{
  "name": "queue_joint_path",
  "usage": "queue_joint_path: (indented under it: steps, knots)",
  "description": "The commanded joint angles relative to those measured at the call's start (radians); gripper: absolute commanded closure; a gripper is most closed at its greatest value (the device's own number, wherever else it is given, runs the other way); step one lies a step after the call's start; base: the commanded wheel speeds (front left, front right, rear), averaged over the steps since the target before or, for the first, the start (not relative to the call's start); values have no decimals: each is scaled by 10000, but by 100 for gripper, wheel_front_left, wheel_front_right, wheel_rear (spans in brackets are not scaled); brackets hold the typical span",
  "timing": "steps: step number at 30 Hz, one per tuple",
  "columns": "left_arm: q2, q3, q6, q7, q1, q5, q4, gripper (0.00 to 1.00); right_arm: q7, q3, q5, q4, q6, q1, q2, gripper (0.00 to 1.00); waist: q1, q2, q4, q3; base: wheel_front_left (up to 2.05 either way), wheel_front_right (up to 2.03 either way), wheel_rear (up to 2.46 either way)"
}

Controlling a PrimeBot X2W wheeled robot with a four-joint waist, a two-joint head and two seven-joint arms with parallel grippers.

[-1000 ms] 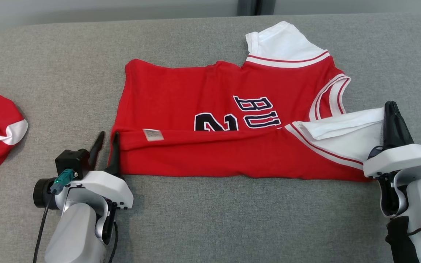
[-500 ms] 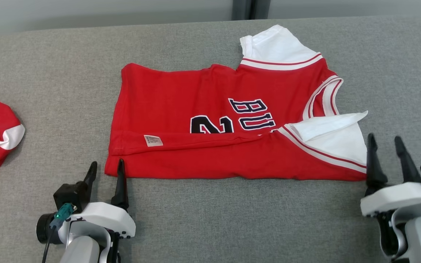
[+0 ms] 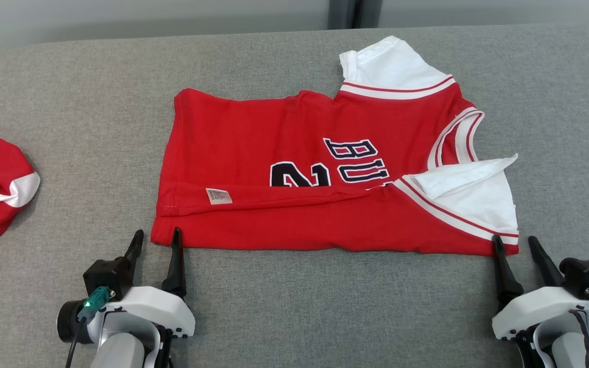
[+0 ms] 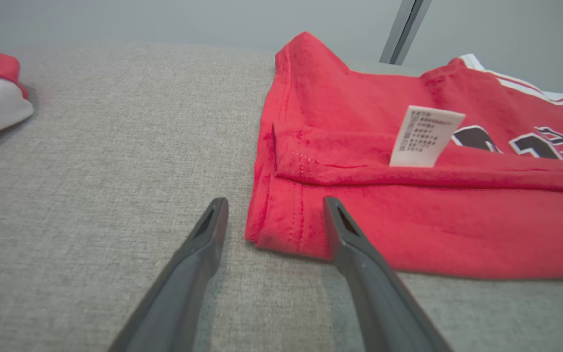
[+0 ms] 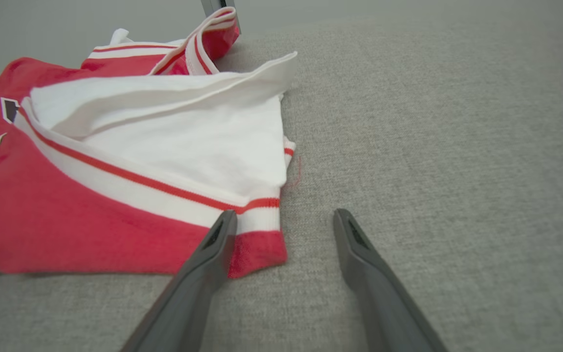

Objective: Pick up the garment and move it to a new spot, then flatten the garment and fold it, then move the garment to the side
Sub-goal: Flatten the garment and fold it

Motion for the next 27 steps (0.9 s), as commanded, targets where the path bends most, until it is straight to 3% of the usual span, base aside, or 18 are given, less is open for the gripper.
queue_joint_path:
  steps: [1,3,4,9,20,21,22,23,27]
  knots:
    - [51,-19,-16,-2,69,5,41,0,49,235,-26,439,-1,-68,-1,26,0,0,67,22,0,0,0]
    - [51,-38,-25,-2,50,-13,94,0,67,359,67,604,-1,-161,-17,86,0,0,108,49,0,0,0]
    - [55,-41,-40,-2,38,-32,137,0,69,444,92,696,-1,-199,-49,100,0,0,126,58,0,0,0]
    - [44,-36,-333,1,-60,-199,456,0,80,550,399,649,-6,-417,-169,100,0,0,110,117,0,0,0]
    - [31,-129,-496,32,-430,-449,947,0,55,914,807,193,-4,-709,-261,100,0,0,-58,344,0,0,0]
    - [14,-207,-548,35,-429,-494,1058,12,56,934,817,168,-4,-714,-265,100,0,0,-71,355,0,0,0]
    - [4,-278,-578,41,-442,-509,1164,68,56,949,828,146,-4,-714,-270,100,0,0,-81,360,0,0,0]
    - [-5,-348,-644,51,-482,-539,1196,100,56,960,857,129,-4,-707,-273,100,0,0,-88,364,0,0,0]
    - [-5,-645,-920,43,-529,-615,1146,100,54,969,925,97,-4,-651,-274,100,0,0,-75,337,0,0,0]
